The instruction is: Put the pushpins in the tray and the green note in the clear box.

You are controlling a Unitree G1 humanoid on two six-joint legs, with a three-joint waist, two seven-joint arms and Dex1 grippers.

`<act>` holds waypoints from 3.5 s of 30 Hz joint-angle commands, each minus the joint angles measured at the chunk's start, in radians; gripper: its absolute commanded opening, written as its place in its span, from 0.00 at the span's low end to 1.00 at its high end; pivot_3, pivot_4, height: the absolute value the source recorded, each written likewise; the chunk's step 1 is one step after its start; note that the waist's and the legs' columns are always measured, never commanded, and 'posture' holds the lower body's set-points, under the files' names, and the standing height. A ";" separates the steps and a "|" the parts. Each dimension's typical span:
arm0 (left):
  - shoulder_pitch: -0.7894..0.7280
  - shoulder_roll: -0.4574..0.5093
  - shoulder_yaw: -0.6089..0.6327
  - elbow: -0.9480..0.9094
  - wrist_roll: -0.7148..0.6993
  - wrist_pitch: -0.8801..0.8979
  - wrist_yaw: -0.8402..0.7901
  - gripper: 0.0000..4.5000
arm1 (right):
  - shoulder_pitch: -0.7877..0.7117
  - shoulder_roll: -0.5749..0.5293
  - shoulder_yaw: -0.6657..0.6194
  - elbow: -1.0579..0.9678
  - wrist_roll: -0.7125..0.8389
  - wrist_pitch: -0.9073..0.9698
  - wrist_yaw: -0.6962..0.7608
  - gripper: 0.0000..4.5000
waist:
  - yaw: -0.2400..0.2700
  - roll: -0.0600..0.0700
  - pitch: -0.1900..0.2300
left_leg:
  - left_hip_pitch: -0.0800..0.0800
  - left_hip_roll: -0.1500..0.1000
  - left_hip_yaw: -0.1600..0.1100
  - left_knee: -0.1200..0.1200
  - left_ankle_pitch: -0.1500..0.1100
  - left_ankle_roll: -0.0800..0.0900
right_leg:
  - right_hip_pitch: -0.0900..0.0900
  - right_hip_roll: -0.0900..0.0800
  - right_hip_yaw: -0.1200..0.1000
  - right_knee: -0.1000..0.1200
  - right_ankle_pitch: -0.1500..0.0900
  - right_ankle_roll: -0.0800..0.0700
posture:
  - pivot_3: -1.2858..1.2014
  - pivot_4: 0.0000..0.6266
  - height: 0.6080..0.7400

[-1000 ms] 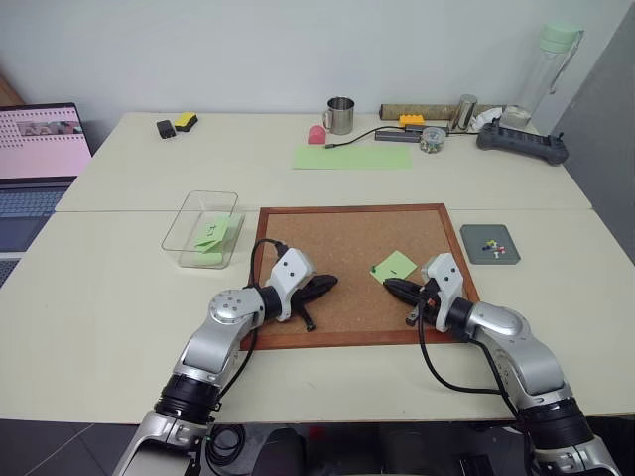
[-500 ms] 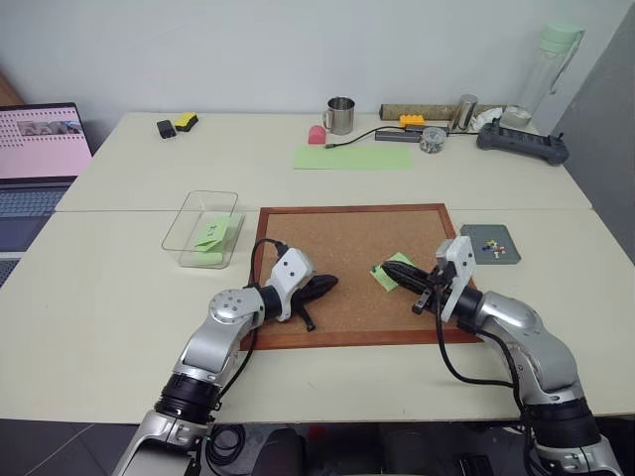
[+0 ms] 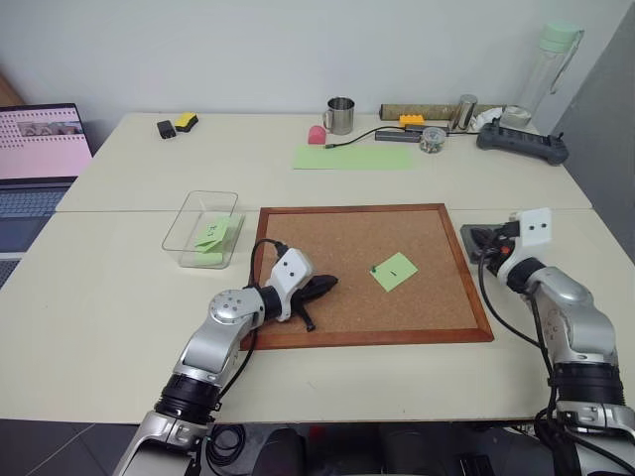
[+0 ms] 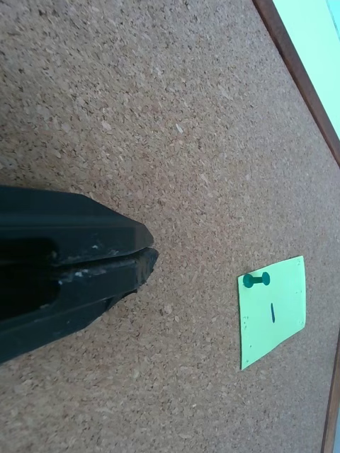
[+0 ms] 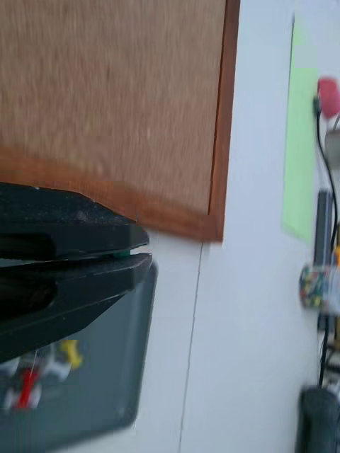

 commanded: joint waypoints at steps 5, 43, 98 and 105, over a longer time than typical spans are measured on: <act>0.023 0.008 -0.018 0.012 0.020 0.024 0.007 0.00 | -0.084 -0.025 -0.039 0.157 -0.013 -0.070 -0.001 0.10 | 0.000 0.000 0.000 | 0.000 0.000 0.000 0.000 0.000 0.000 | 0.000 0.000 0.000 0.000 0.000 0.000 | 0.52 0.24 1.00; 0.030 0.024 -0.013 -0.021 0.017 0.042 0.002 0.00 | 0.058 0.155 0.357 -0.244 -0.032 -0.049 0.231 0.57 | -0.002 0.000 0.000 | 0.000 0.001 -0.001 0.000 0.000 0.000 | 0.000 0.001 -0.001 0.000 0.000 0.000 | 0.52 0.24 1.00; -0.118 0.020 0.133 0.050 -0.189 0.203 -0.060 0.39 | -0.044 -0.146 0.465 -0.211 -0.269 -0.505 0.560 0.00 | -0.002 -0.001 0.002 | -0.001 0.001 -0.001 0.000 0.000 0.000 | -0.001 0.001 -0.002 -0.001 0.000 0.000 | 0.52 0.24 1.00; -0.199 -0.015 0.222 0.021 -0.374 0.391 -0.085 0.70 | -0.090 -0.168 0.505 -0.150 -0.316 -0.672 0.628 0.00 | -0.002 -0.003 0.003 | -0.001 0.001 -0.001 0.001 0.000 0.000 | -0.001 0.000 -0.002 0.000 0.000 0.000 | 0.52 0.24 1.00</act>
